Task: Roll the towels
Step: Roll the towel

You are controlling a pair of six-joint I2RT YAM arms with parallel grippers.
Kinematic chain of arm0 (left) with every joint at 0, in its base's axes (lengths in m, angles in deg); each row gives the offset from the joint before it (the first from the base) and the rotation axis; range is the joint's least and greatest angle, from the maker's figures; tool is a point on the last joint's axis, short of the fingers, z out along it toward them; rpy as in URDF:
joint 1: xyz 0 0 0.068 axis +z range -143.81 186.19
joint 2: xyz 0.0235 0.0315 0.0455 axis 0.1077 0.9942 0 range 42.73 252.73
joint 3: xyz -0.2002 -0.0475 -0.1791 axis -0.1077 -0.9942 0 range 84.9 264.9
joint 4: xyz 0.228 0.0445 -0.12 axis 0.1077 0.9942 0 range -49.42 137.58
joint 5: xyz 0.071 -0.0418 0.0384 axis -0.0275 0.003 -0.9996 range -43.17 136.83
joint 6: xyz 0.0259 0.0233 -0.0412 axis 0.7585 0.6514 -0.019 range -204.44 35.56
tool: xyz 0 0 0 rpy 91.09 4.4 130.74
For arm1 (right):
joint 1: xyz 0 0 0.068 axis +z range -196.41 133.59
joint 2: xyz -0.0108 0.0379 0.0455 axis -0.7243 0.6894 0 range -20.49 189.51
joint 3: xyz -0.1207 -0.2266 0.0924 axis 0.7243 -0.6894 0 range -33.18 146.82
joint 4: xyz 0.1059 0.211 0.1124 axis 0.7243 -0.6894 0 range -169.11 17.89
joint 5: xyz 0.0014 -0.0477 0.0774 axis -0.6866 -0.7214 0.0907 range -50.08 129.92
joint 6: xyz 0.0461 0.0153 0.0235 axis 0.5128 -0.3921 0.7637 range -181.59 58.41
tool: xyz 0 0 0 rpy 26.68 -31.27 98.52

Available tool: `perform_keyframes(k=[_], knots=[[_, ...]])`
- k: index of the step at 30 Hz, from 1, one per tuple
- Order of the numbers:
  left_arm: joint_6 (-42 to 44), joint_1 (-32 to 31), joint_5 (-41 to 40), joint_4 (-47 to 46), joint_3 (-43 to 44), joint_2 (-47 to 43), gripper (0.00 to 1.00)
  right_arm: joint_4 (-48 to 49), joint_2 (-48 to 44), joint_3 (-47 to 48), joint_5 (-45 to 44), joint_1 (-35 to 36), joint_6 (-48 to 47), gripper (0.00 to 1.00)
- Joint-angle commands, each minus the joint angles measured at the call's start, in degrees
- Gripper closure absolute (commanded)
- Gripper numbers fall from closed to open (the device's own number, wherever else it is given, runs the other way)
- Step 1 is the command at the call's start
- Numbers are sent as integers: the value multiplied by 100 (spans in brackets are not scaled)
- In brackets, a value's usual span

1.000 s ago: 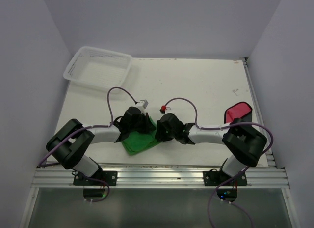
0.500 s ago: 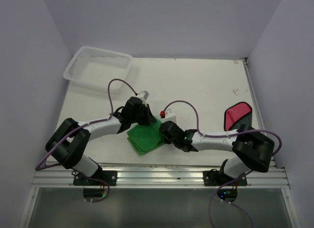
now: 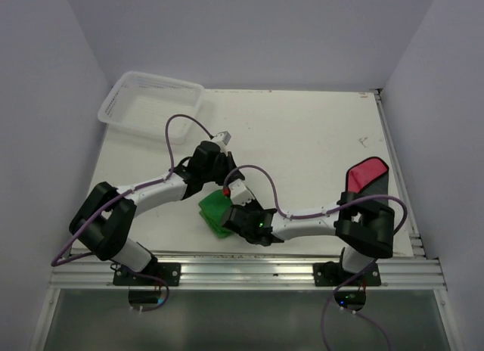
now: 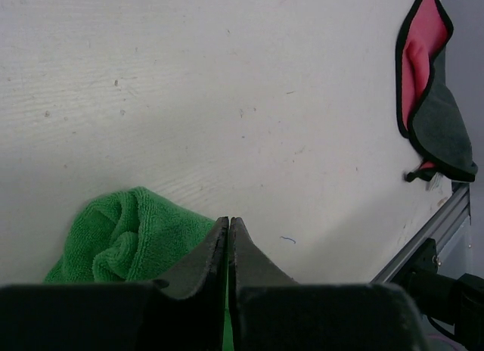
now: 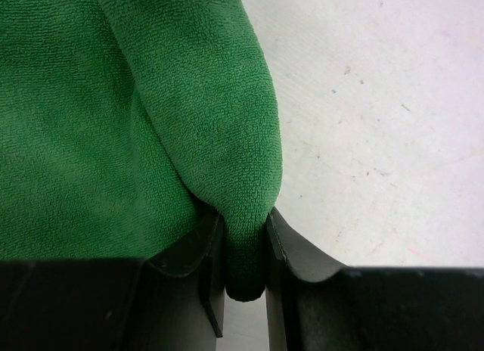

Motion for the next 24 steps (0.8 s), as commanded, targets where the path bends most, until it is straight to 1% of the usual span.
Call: perform_keyframes(k=[1,5,11,15,24], knots=[[-76,22,134,-91,90,-60,94,-555,266,531,-996,151,47,100],[-85,-5,152,-188,10,1,94,-960,609,875,-1296,257,161,100],[-15,-57,196,-267,2,115,94,-1206,1154,1191,-1490,371,109,100],[38,-101,161,-258,-42,186,94,-1697,1532,1516,-1736,529,170,100],[82,-330,-41,-391,-385,362,96,-2023,2182,2035,-1754,696,30,100]])
